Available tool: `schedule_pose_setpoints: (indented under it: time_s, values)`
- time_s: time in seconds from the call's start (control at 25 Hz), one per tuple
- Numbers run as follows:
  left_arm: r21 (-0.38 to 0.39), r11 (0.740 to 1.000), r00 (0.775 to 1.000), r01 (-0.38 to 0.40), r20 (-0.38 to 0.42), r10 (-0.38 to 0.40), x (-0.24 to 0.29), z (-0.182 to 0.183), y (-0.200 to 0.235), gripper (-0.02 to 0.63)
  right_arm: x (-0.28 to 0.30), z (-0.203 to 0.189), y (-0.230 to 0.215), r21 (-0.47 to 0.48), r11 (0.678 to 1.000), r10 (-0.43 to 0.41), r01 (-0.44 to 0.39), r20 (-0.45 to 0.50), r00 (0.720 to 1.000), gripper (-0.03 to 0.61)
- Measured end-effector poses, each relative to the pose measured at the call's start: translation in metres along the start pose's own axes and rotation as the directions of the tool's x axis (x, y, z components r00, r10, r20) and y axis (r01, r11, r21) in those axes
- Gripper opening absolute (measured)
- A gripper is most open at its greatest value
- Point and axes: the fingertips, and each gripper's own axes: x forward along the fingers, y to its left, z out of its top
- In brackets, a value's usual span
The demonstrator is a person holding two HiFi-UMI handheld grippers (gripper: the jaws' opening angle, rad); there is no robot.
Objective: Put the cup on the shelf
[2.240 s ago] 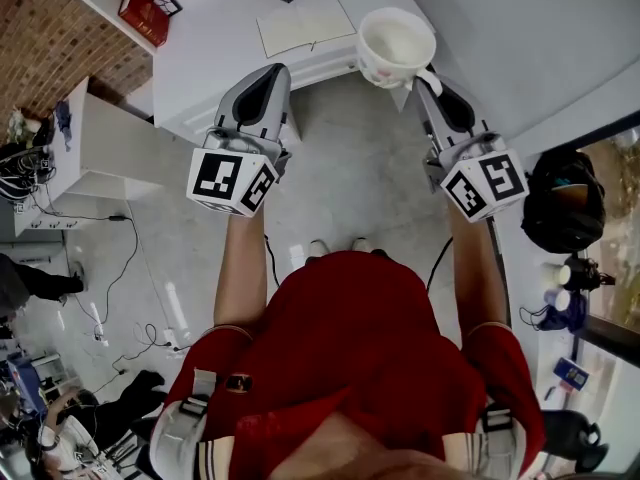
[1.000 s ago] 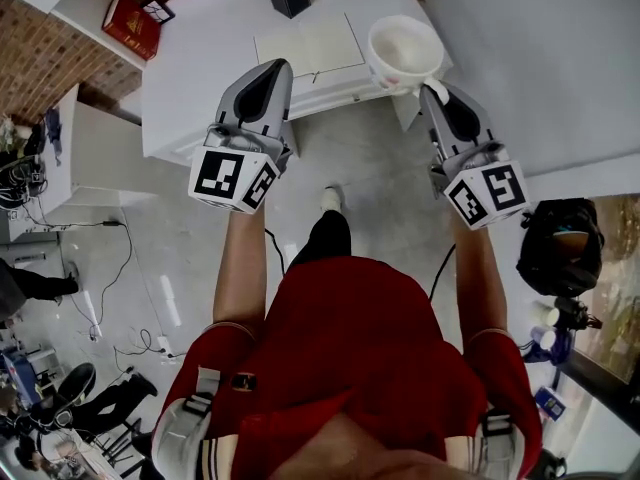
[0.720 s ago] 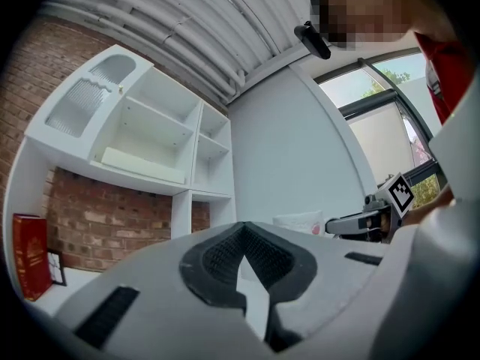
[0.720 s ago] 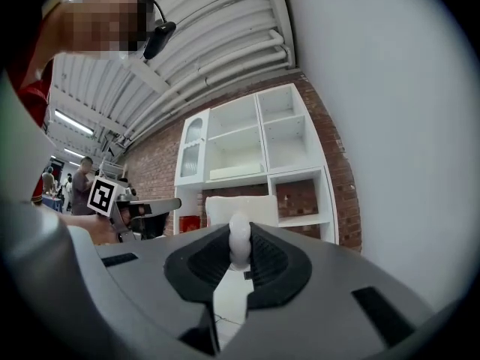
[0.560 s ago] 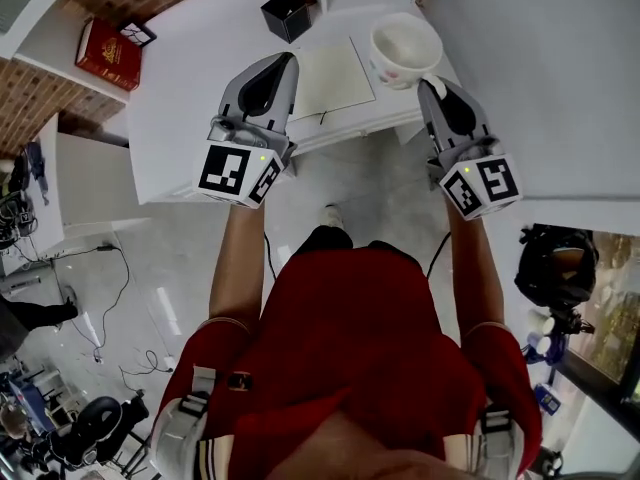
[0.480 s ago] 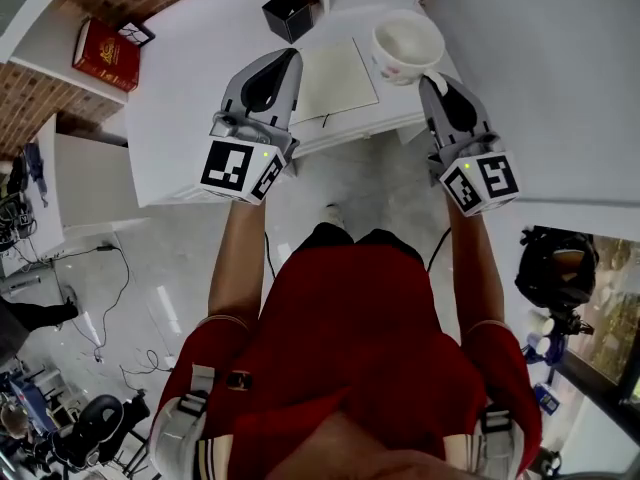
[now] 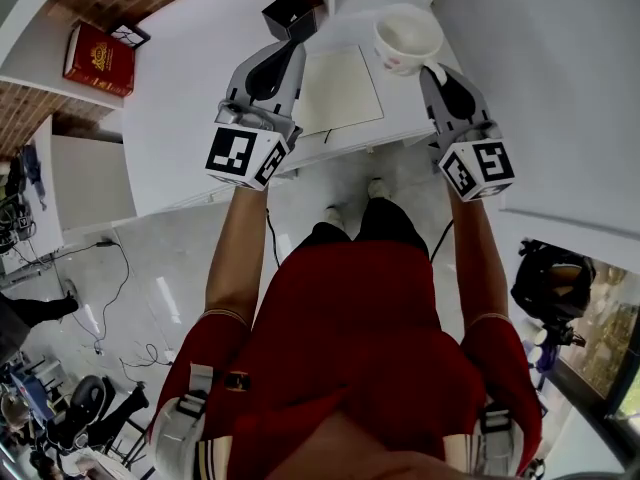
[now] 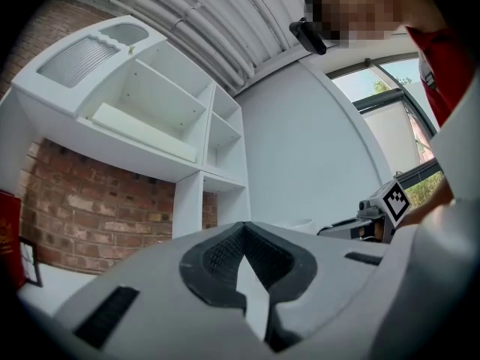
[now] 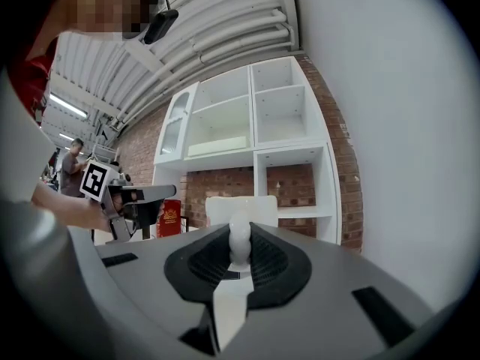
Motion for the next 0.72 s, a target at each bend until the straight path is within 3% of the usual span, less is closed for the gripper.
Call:
schedule_pose_setpoints:
  time_s: [0.36, 0.72]
  values:
    - [0.013, 0.996, 0.995, -0.093, -0.020, 0.093, 0.057, -0.029, 0.011, 0.003, 0.050, -0.024, -0.059, 0.004, 0.997, 0.072, -0.072, -0.025, 0.997, 0.038]
    - [0.024, 0.975, 0.975, -0.220, -0.022, 0.221, 0.103, -0.050, 0.022, 0.003, 0.100, -0.046, -0.107, -0.001, 0.983, 0.182, -0.182, -0.047, 0.982, 0.038]
